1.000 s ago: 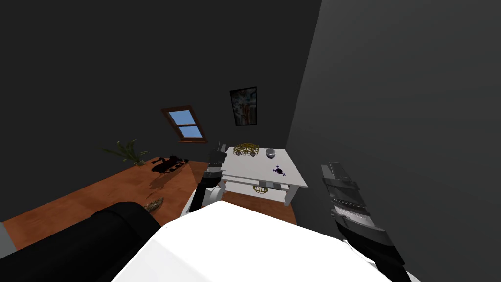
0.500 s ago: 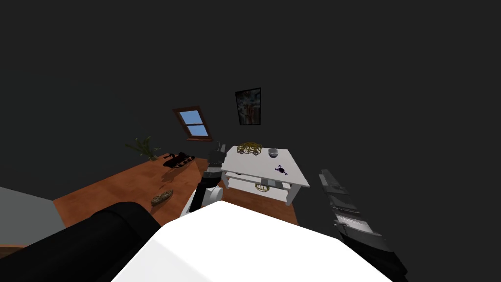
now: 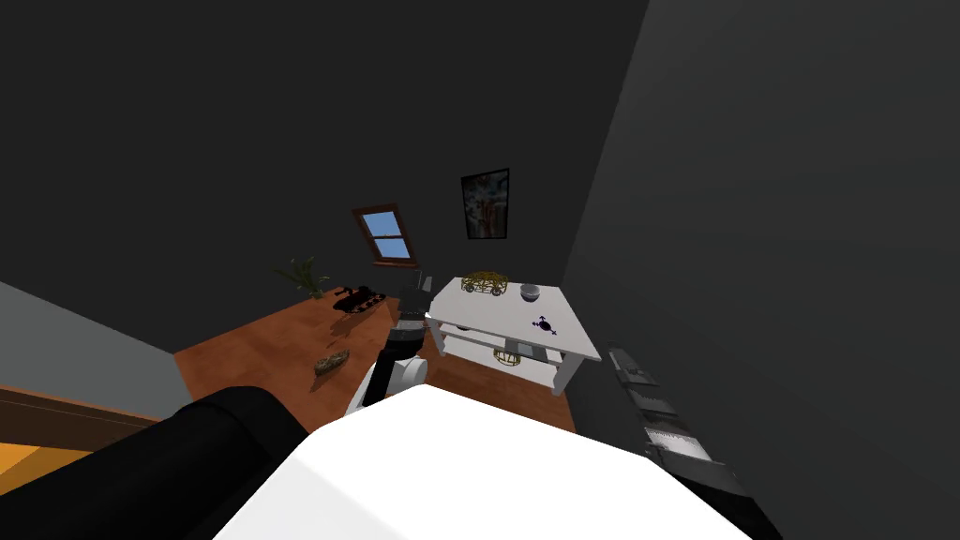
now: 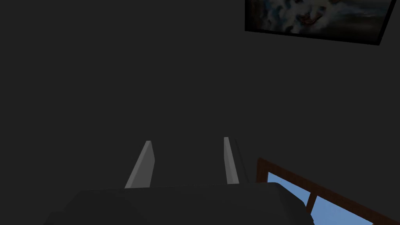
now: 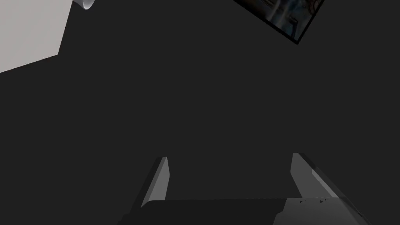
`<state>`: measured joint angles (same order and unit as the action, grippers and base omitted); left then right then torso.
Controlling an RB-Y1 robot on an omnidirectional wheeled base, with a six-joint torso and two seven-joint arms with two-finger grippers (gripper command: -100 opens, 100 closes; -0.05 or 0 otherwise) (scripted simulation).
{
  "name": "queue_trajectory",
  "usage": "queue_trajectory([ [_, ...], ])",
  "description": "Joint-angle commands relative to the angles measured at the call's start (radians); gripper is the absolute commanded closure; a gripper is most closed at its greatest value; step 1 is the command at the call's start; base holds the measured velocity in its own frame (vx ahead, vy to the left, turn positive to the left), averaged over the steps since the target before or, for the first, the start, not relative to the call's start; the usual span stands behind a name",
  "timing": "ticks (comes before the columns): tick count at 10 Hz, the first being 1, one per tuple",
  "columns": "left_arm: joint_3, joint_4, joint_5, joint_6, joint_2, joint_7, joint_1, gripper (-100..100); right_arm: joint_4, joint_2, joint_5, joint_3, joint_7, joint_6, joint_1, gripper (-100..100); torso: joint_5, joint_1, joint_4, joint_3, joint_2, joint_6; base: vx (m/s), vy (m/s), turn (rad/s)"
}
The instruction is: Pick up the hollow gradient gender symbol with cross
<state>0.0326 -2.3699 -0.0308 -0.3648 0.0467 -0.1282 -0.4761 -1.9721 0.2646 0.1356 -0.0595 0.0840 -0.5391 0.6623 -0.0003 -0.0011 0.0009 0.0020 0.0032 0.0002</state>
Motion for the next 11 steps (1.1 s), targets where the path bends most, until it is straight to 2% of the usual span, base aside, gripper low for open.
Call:
queue_trajectory([
  [1,0.000,0.000,0.000,0.000,0.000,0.000,0.000,0,0.050,0.032,0.006,0.012,0.009,0.009,0.020,-100,0.000,0.000,0.000,0.000,0.000,0.000,-0.053,0.004,0.206],
  [2,0.000,0.000,0.000,0.000,0.000,0.000,0.000,0,0.057,0.032,0.006,0.012,0.009,0.009,0.020,-100,0.000,0.000,0.000,0.000,0.000,-0.001,-0.040,-0.003,0.120],
  [3,0.000,0.000,0.000,0.000,0.000,0.000,0.000,0,0.095,0.062,0.011,0.023,0.016,0.016,0.035,-100,0.000,0.000,0.000,0.000,-0.001,0.000,-0.046,-0.003,0.213],
  [4,0.000,0.000,0.000,0.000,0.000,0.000,0.000,0,0.110,0.062,0.011,0.023,0.016,0.016,0.035,-100,0.000,0.000,0.000,0.000,0.000,0.000,-0.035,-0.008,0.132],
  [5,0.000,0.000,0.000,0.000,0.000,0.000,0.000,0,0.141,0.091,0.016,0.035,0.022,0.023,0.050,-100,0.000,-0.001,0.000,-0.001,-0.001,0.000,-0.031,0.003,0.235],
  [6,0.000,0.000,0.000,0.000,0.000,0.000,0.000,0,0.164,0.091,0.016,0.035,0.022,0.023,0.050,-100,0.000,0.000,0.000,-0.001,-0.001,-0.001,-0.023,-0.001,0.150],
  [7,0.000,0.000,0.000,0.000,0.000,0.000,0.000,0,0.201,0.120,0.020,0.049,0.027,0.029,0.063,-100,0.000,0.000,0.000,-0.001,-0.002,0.000,-0.022,0.005,0.228],
  [8,0.000,0.000,0.000,0.000,0.000,0.000,0.000,0,0.219,0.120,0.020,0.049,0.027,0.029,0.063,-100,0.000,0.000,0.000,-0.001,-0.002,0.000,-0.017,0.002,0.154],
  [9,0.000,0.000,0.000,0.000,0.000,0.000,0.000,0,0.258,0.148,0.025,0.064,0.032,0.035,0.074,-100,0.000,0.000,0.000,-0.001,-0.002,0.000,-0.014,0.008,0.389],
  [10,0.000,0.000,0.000,0.000,0.000,0.000,0.000,0,0.275,0.148,0.025,0.064,0.032,0.035,0.074,-100,0.000,0.000,0.000,-0.002,-0.003,-0.001,-0.007,-0.002,0.133],
  [11,0.000,0.000,0.000,0.000,0.000,0.000,0.000,0,0.314,0.176,0.031,0.082,0.036,0.040,0.085,-100,0.000,0.000,-0.001,-0.002,-0.003,0.001,-0.003,0.009,0.267],
])
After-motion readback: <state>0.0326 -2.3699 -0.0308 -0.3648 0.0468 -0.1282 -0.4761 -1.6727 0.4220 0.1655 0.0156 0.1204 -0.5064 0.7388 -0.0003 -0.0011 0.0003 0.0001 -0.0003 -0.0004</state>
